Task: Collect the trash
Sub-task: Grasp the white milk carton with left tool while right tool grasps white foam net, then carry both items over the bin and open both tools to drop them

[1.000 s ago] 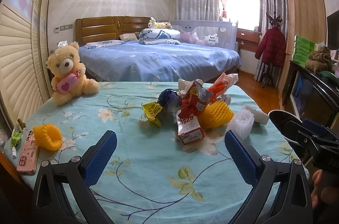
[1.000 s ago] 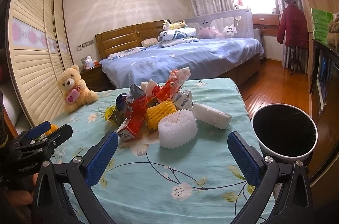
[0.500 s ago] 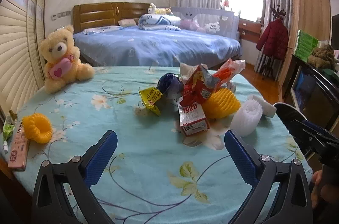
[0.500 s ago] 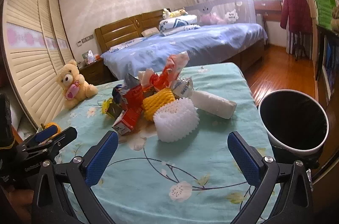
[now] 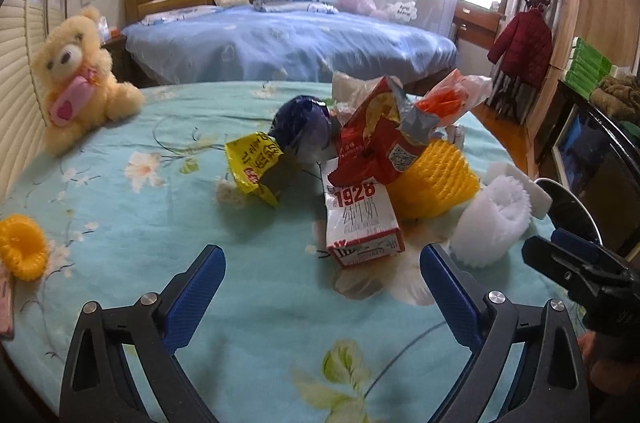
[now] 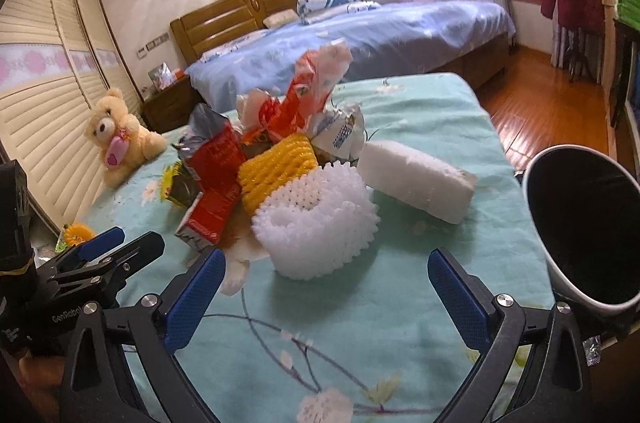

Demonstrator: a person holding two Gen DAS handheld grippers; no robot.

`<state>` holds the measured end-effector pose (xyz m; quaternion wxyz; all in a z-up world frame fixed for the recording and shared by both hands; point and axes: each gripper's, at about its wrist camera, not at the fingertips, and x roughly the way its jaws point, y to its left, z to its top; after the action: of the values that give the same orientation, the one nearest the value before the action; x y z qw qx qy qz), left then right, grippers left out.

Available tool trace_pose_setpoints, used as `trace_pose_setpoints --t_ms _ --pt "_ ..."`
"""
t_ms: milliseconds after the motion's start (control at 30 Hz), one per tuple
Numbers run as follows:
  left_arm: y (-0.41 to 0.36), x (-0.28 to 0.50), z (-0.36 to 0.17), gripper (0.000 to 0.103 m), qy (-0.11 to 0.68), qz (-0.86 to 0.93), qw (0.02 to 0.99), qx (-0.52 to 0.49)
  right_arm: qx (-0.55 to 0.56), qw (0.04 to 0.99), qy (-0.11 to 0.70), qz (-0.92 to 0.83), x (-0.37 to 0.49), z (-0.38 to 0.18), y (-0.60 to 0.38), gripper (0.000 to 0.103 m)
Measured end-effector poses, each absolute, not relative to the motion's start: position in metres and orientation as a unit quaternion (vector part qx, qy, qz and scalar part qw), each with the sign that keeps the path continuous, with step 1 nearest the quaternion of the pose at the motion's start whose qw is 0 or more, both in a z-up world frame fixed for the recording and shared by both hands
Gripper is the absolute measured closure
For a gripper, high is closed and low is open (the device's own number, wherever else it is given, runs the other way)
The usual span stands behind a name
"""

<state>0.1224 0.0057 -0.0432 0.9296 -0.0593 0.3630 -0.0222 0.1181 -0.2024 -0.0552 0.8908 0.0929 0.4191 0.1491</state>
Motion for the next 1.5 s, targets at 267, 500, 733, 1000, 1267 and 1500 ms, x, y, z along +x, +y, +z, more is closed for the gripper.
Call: trace_pose_setpoints --t_ms 267,500,733,1000,1267,1500 --pt "0.0 0.162 -0.058 0.017 0.4 -0.03 0.914 -0.058 0.104 0.875 0.443 0.165 0.139 -0.068 -0.201 0.021" --pt "-0.005 0.17 -0.062 0.056 0.418 -0.052 0.906 -0.049 0.111 0.87 0.443 0.185 0.14 -0.068 -0.199 0.069" --pt "-0.004 0.138 -0.05 0.056 0.393 -0.066 0.916 -0.044 0.12 0.871 0.437 0.19 0.126 -0.059 -0.203 0.075" --pt "-0.011 0.105 -0.042 0.056 0.378 -0.089 0.92 -0.054 0.129 0.875 0.426 0.19 0.104 -0.048 -0.216 0.076" --pt "-0.026 0.09 -0.021 0.056 0.356 -0.118 0.926 -0.046 0.141 0.886 0.406 0.172 0.09 -0.033 -0.237 0.077" --pt "-0.044 0.086 -0.015 0.056 0.348 -0.149 0.925 -0.031 0.157 0.892 0.398 0.146 0.084 -0.03 -0.265 0.077"
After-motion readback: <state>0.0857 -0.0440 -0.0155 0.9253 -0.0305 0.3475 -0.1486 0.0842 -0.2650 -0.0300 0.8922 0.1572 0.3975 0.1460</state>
